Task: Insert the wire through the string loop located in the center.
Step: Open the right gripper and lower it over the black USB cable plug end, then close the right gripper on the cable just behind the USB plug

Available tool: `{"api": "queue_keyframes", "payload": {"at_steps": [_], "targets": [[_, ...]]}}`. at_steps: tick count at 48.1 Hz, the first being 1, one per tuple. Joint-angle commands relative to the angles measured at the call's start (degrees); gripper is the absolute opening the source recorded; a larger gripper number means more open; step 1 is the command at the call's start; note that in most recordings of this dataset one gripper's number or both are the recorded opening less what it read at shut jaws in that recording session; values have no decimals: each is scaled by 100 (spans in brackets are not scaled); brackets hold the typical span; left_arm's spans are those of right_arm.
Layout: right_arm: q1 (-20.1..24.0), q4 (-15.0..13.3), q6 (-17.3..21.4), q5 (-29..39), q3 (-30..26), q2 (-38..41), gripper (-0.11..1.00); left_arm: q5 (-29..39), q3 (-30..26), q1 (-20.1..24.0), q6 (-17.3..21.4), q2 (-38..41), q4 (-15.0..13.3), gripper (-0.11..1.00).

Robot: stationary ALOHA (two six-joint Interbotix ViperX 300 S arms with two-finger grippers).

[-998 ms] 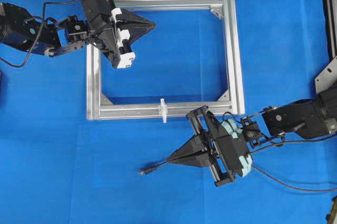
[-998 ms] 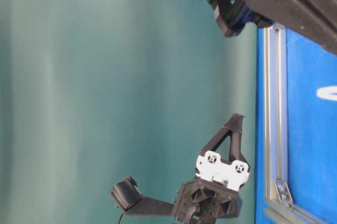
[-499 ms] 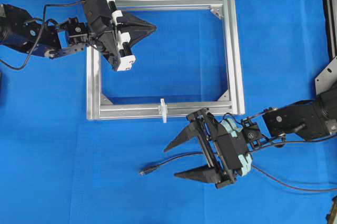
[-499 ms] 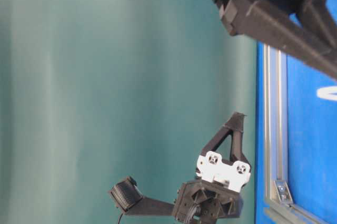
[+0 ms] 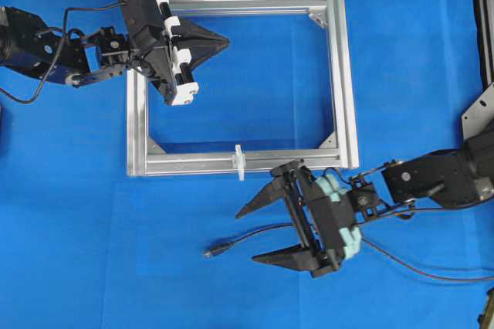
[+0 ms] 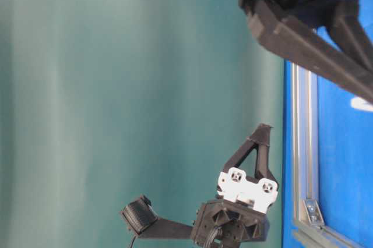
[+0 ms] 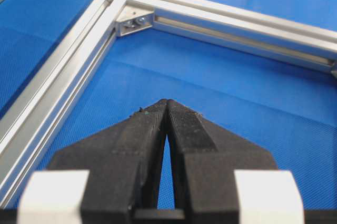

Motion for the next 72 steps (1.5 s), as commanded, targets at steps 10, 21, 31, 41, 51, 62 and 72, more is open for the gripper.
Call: {"api": "queue_keyframes", "payload": {"at_steps": [10,21,31,41,51,62,72], "targets": [[53,334,9,79,-360,633,83,-18,-35,-18,9,-176,18,0],[53,483,18,105,-501,984,83,-18,-35,-18,26,-176,18,0],[53,501,18,105,-475,1002,83,-18,-35,-18,35,-176,18,0],[53,510,9,79,-457,1002,66,-18,-35,-18,35,-176,18,0],[62,510,9,-9,-343,967,19,-18,-35,-18,35,-176,18,0],[62,501,9,-70,-316,949,-2,-18,-35,-18,53,-176,18,0],[70,483,9,-62,-334,949,-2,-18,-35,-18,44,-176,18,0]]}}
